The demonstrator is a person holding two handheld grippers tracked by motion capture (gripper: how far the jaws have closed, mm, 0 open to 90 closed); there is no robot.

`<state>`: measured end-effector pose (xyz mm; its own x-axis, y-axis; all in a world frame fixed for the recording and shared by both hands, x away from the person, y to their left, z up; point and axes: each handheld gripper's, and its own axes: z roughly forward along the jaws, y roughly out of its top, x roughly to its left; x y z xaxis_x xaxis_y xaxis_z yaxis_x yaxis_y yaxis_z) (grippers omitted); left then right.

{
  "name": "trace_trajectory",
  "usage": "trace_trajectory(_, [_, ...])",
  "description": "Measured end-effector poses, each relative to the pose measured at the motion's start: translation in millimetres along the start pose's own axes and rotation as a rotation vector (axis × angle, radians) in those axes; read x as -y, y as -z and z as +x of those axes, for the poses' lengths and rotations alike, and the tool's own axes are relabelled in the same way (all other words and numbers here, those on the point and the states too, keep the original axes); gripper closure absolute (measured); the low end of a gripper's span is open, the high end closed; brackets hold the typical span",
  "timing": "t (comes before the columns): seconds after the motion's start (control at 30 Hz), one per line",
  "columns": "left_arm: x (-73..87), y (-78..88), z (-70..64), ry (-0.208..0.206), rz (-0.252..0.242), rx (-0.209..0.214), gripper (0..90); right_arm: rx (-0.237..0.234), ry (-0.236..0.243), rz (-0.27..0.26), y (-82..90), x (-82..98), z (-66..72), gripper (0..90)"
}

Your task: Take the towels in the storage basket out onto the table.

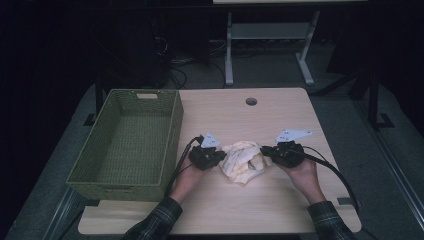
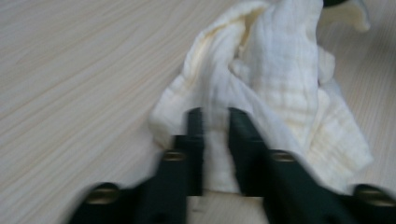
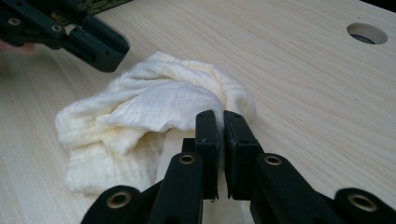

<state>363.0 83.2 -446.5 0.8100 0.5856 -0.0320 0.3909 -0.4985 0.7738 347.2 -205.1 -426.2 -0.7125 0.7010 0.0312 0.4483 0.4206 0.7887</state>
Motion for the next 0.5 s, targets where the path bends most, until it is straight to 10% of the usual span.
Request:
trace_trajectory(0.2, [-7.0,-15.3,1.5,-0.016,-0.010,0.018,60.3,-0.005,0.001,0.002,-0.3,0.6,0.2,84.8])
trace_trajectory(0.37, [-6.1,-20.5,1.6,-0.019,0.022,0.048,88.6,-0.002,0.007,-0.004,1.5,0.2,-0.4,85.3])
trace_trajectory(0.5, [-9.3,-12.0,2.7,-0.011,0.009,0.040,89.7,0.008,0.011,-0.013,6.0,-0.3,-3.6,85.5])
